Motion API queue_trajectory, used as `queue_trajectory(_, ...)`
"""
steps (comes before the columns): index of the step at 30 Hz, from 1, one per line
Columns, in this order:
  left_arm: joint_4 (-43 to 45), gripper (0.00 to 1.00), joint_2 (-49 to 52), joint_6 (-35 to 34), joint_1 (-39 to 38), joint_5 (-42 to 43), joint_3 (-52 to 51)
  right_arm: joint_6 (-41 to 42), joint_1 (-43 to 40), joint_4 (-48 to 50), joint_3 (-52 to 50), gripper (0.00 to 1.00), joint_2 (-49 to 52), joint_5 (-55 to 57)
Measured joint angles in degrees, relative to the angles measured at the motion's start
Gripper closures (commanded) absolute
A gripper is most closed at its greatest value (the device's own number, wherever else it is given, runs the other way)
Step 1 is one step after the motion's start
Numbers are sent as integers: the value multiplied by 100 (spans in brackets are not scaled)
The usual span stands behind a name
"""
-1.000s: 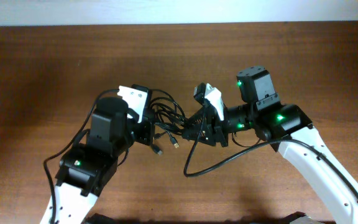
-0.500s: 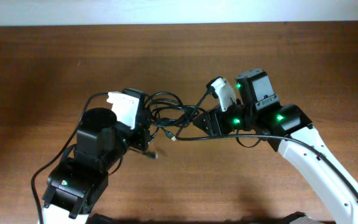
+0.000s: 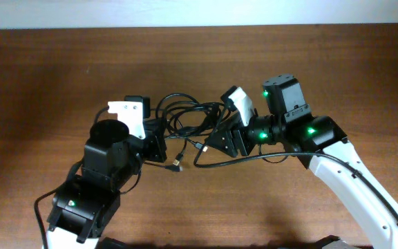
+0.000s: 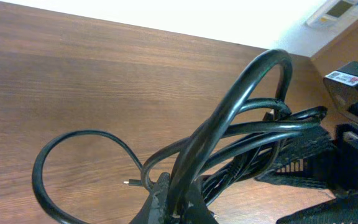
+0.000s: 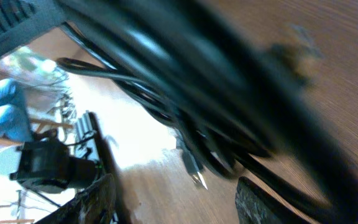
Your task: Untangle cables
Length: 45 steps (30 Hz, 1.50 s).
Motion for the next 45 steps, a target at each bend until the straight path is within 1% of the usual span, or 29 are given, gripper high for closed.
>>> queue_trajectory(3, 11, 100, -2, -94, 0, 245, 2, -168, 0, 81, 0, 51, 0, -280)
queue_trajectory(5, 11, 100, 0, -122, 0, 391, 2, -201, 0, 66, 0, 47, 0, -208)
queue_trajectory(6, 13, 100, 0, -136, 0, 479, 2, -184, 0, 39, 0, 47, 0, -83)
queue_trajectory(7, 13, 100, -2, -138, 0, 522, 2, -109, 0, 17, 0, 44, 0, 17)
queue_trajectory(8, 13, 100, -2, -153, 0, 566, 2, 26, 0, -74, 0, 43, 0, 407)
queue_trajectory(10, 13, 100, 0, -155, 0, 605, 0, 216, 0, -101, 0, 39, 0, 798)
queue_trajectory(13, 9, 100, 0, -155, 0, 719, 0, 374, 0, 271, 2, 38, 0, 1067)
queue_trajectory(14, 9, 100, 0, -155, 0, 807, 0, 393, 0, 330, 0, 44, 0, 1095)
queue_trajectory(15, 9, 100, 0, -155, 0, 894, 0, 389, 0, 439, 0, 58, 0, 1113)
queue_trajectory(17, 11, 100, 0, -157, 0, 955, 2, 299, 0, 608, 2, 72, 0, 973)
queue_trajectory(18, 9, 100, -2, -157, 9, 973, 0, 162, -2, 708, 0, 75, 0, 802)
queue_trajectory(21, 9, 100, -2, -160, 11, 798, 0, 46, -7, 649, 0, 75, 0, 610)
queue_trajectory(24, 9, 100, -2, -278, 9, 468, 0, 15, -7, 560, 0, 92, 0, 452)
queue_trajectory(25, 9, 100, 0, -306, 9, 345, 0, 15, -7, 562, 2, 94, 0, 369)
queue_trajectory(27, 9, 100, 0, -332, 9, 68, 0, -109, -7, 560, 0, 96, 0, 68)
queue_trajectory(31, 20, 100, 70, -372, 9, -404, 2, -697, -7, 570, 0, 96, 0, -824)
queue_trajectory(32, 33, 93, 160, -374, 9, -444, 2, -787, -7, 575, 0, 96, 0, -957)
queue_trajectory(33, 81, 71, 308, -389, 9, -476, 2, -868, -7, 577, 0, 96, 0, -1067)
queue_trajectory(34, 105, 32, 439, -420, 9, -492, 2, -905, -7, 581, 0, 96, 2, -1110)
queue_trajectory(35, 109, 1, 577, -417, 9, -533, 2, -960, -13, 577, 0, 96, 2, -1207)
queue_trajectory(40, -2, 1, 658, -26, 52, -457, 2, -984, -39, 566, 0, 96, 2, -1340)
queue_trajectory(42, -122, 1, 562, 92, 52, -382, 2, -717, -39, 614, 0, 96, 2, -1152)
queue_trajectory(45, -243, 1, -17, 627, 35, -114, 2, 221, -37, 1156, 0, 96, 2, -752)
